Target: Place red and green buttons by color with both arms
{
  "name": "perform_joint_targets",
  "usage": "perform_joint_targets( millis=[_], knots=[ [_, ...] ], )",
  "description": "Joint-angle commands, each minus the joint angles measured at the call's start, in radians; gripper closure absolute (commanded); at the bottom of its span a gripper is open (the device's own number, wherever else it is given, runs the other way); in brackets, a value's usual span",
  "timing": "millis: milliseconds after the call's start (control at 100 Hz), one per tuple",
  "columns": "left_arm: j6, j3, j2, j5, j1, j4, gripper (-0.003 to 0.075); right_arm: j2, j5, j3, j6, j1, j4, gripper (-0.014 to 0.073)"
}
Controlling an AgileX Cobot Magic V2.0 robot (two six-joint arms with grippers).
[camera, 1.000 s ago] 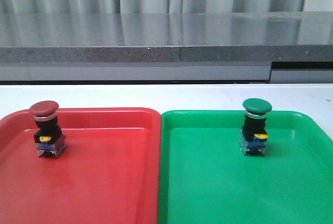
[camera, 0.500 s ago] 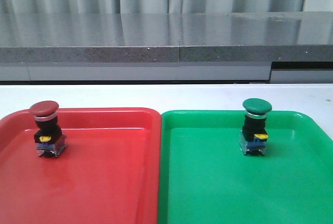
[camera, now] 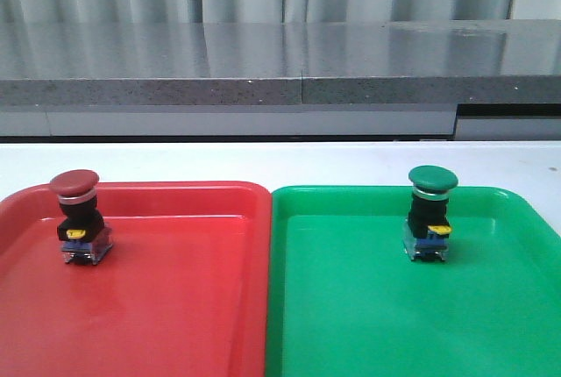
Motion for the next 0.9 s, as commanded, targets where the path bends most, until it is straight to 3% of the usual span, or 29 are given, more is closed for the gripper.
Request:
perform_joint_targets(
  millis=[0, 320, 500, 890],
  knots=[
    [-0.007, 0.043, -0.029, -0.091, 0.004, -0.001, 0.0739, 0.0, -0.111, -0.01, -0.002, -0.004, -0.011, 0.0662],
    [-0.007, 0.043, -0.029, -0.091, 0.004, -0.001, 0.0739, -0.197, -0.438, 0.222, -0.003, -0.077, -0.012, 0.0662],
    [-0.007, 0.043, -0.029, -0.091, 0.004, -0.001, 0.074, -0.339, -0.445, 0.334, -0.003, -0.101, -0.006, 0.0662],
    [-0.007, 0.043, -0.029, -0.091, 0.004, -0.001, 0.0739, -0.335, -0.44, 0.479, -0.002, -0.103, 0.005, 0.0662]
  ],
)
